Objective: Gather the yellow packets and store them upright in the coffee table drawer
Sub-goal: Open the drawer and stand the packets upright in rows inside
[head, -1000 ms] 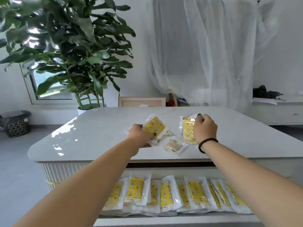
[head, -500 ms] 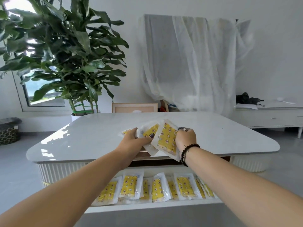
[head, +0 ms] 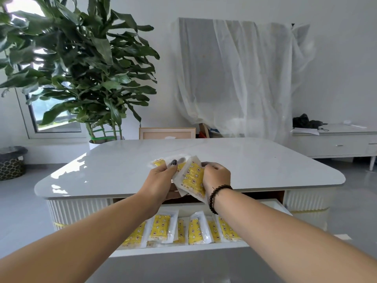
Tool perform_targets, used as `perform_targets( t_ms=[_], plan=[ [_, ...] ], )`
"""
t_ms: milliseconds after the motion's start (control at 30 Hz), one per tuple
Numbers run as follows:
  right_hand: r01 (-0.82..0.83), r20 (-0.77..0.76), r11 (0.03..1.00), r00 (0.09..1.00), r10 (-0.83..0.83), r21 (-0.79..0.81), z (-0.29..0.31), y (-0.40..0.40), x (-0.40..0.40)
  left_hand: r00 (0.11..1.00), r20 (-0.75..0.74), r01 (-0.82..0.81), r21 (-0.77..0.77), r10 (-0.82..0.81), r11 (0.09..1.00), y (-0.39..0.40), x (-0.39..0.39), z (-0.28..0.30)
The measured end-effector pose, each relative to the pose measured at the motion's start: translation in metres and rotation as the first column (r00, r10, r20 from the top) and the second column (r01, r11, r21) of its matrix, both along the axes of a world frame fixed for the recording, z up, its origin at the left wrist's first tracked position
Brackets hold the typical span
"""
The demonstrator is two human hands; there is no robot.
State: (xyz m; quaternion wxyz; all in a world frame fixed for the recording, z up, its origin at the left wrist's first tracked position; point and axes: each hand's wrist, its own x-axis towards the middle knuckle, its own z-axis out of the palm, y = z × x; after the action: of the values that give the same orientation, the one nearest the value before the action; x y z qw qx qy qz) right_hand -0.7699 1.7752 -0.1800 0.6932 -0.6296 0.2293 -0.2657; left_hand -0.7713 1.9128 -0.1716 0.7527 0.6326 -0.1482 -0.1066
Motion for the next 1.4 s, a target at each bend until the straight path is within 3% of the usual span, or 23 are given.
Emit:
perform_targets(
  t_ms=[67,200,367,567,767,967,1100,1233,1400],
  plan=[
    [-0.020,-0.016,0.998,1.000,0.021,0.051,0.001,0.001,0.000,0.999,-0.032,-0.015,-0.021,0.014,1.000,0.002,0.003,0.000],
    [-0.085,-0.028,0.996,0.996,0.084,-0.020,0.001,0.005,0.003,0.998,-0.059,-0.039,-0.055,0.036,0.998,0.000,0.005,0.001],
    [-0.036,-0.046,0.998,0.998,0.033,-0.051,-0.003,0.001,0.010,0.996,-0.084,-0.006,-0.059,0.001,0.998,-0.007,0.008,0.002],
    [-0.032,-0.082,0.998,0.996,0.028,-0.045,0.000,-0.015,0.011,1.000,0.011,-0.006,0.121,0.005,0.993,-0.010,0.011,-0.003],
    [-0.170,-0.121,0.983,0.979,0.162,-0.063,0.008,-0.030,0.011,0.998,0.052,-0.052,0.253,0.040,0.966,-0.007,0.016,-0.006],
    [-0.322,-0.285,0.932,0.921,0.267,-0.166,0.011,-0.047,0.008,0.988,0.121,-0.131,0.331,0.095,0.934,-0.002,0.023,-0.009],
    [-0.384,-0.311,0.914,0.891,0.330,-0.130,0.008,-0.059,0.004,0.984,0.115,-0.168,0.367,0.134,0.915,0.002,0.029,-0.010],
    [-0.519,-0.211,0.855,0.835,0.508,0.005,0.007,-0.061,-0.001,0.996,0.061,-0.080,0.376,0.061,0.923,0.003,0.030,-0.016],
    [-0.458,-0.218,0.881,0.877,0.428,-0.115,-0.004,-0.066,-0.001,0.996,-0.015,0.085,0.323,-0.085,0.943,-0.004,0.021,-0.021]
  ],
)
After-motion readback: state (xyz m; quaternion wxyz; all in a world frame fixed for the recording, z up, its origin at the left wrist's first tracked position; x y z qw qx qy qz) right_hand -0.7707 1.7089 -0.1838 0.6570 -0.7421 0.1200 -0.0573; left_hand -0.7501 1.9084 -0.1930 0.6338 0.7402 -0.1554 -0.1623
